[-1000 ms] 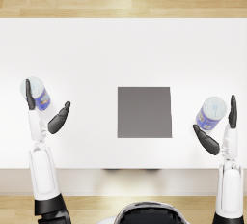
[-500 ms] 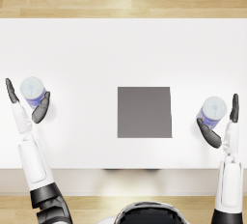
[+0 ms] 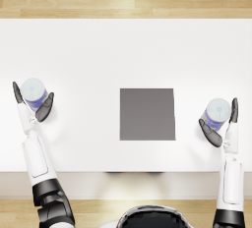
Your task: Pick up the blue can on the left and place it in the middle, then pick up the blue can on the right and place it on top of the can in the middle
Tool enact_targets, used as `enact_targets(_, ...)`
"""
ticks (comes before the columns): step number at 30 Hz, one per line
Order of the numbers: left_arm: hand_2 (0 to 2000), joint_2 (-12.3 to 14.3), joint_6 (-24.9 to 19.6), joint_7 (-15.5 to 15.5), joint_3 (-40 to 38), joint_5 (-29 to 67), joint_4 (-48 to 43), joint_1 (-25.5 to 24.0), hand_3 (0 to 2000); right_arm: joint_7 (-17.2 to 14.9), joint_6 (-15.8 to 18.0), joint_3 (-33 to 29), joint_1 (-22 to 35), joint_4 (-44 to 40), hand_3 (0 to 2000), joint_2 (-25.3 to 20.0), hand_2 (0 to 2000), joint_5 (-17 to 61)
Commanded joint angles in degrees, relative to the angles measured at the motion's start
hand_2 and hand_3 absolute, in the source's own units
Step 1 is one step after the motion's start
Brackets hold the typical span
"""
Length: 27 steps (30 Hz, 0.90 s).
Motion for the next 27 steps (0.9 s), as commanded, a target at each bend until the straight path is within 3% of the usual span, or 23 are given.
enact_targets(1,0,-0.25,0.0,0.0,0.33,0.0,3.79,2.71,0,0.0,0.0,0.08,2.23,-3.26,0,-0.15,0,0.0)
enact_targets(20,0,-0.66,0.14,-0.01,0.08,0.01,20.88,12.06,0,0.01,-0.31,0.19,6.12,-11.37,0,-1.88,0,0.0)
enact_targets(21,0,-0.24,0.14,-0.01,0.19,0.01,18.39,9.3,0,0.01,-0.32,0.3,6.1,-11.28,0,-1.96,0,0.0)
enact_targets(22,0,-0.75,0.13,-0.01,0.28,0.01,22.21,12.88,0,0.01,-0.34,0.21,6.1,-11.28,0,-2.03,0,0.0)
enact_targets(24,0,-0.42,0.13,-0.01,0.11,0.02,21.03,10.71,0,0.01,-0.39,0.44,6.55,-12.21,0,-2.19,0,0.0)
enact_targets(25,0,-0.88,-0.02,-0.03,0.59,0.02,24.32,13.89,0,0.01,-0.38,0.36,6.82,-12.32,0,-2.27,0,0.0)
enact_targets(27,0,-1.15,-0.32,-0.06,0.81,0.01,27.72,15.66,0,0.01,-0.33,0.57,8.05,-14.51,0,-2.44,0,0.0)
